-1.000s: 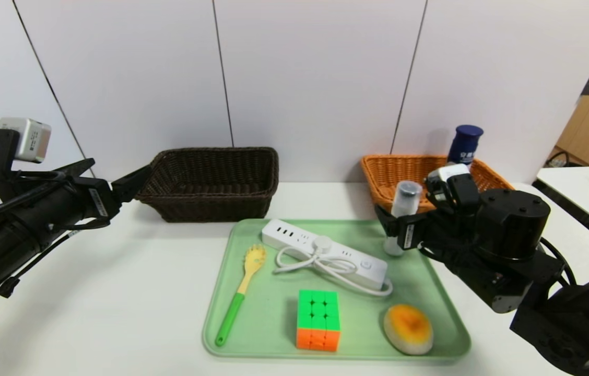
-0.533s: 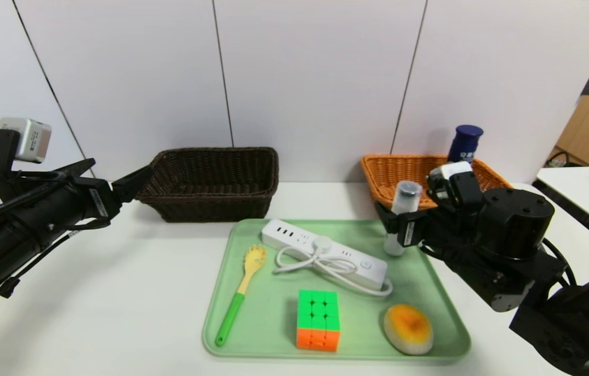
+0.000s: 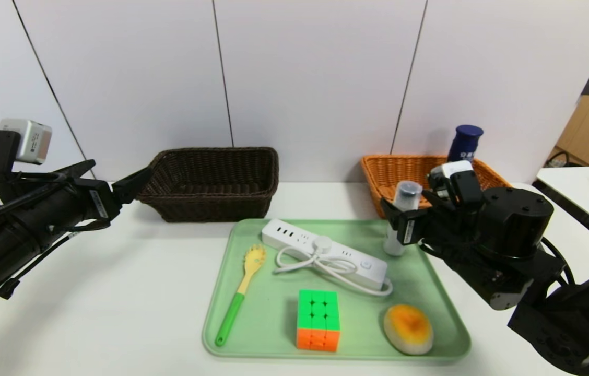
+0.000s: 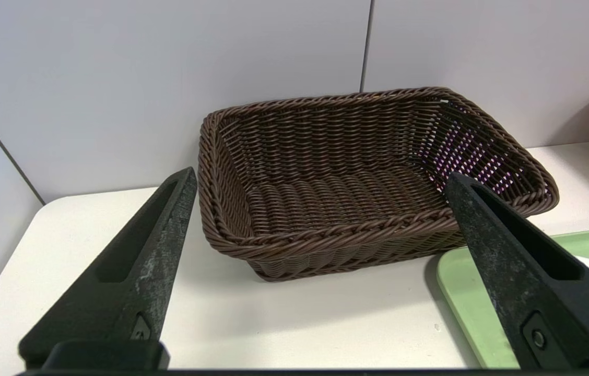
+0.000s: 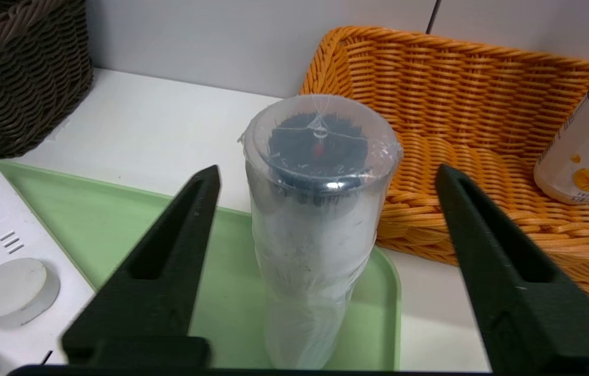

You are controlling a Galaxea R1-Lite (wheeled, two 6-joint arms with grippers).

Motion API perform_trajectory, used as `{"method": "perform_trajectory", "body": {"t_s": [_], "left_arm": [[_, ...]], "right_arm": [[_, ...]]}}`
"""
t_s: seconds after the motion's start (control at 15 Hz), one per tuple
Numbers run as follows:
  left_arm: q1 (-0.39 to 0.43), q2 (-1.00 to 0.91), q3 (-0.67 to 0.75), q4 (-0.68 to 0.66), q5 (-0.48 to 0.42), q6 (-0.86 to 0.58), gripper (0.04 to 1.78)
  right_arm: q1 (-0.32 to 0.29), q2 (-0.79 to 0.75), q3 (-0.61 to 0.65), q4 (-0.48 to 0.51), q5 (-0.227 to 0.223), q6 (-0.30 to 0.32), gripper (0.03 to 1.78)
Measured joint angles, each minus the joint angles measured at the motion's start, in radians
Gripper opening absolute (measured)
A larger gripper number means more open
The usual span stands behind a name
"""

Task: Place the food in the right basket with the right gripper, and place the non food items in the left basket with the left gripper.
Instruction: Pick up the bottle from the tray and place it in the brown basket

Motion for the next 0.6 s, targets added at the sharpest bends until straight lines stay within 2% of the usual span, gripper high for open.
{"method": "perform_trajectory", "body": {"t_s": [0.33,0.6], "left_arm": [[0.0,0.0,0.0,0.0,0.0,0.0,1.69],[0.0,0.0,0.0,0.0,0.0,-0.001,1.69]], "right_arm": [[0.001,0.001,0.004,-0.009,0.001,-0.003,0.67],[0.009,-0.001,0.011,-0.012,0.002,-0.003,0.65]]}}
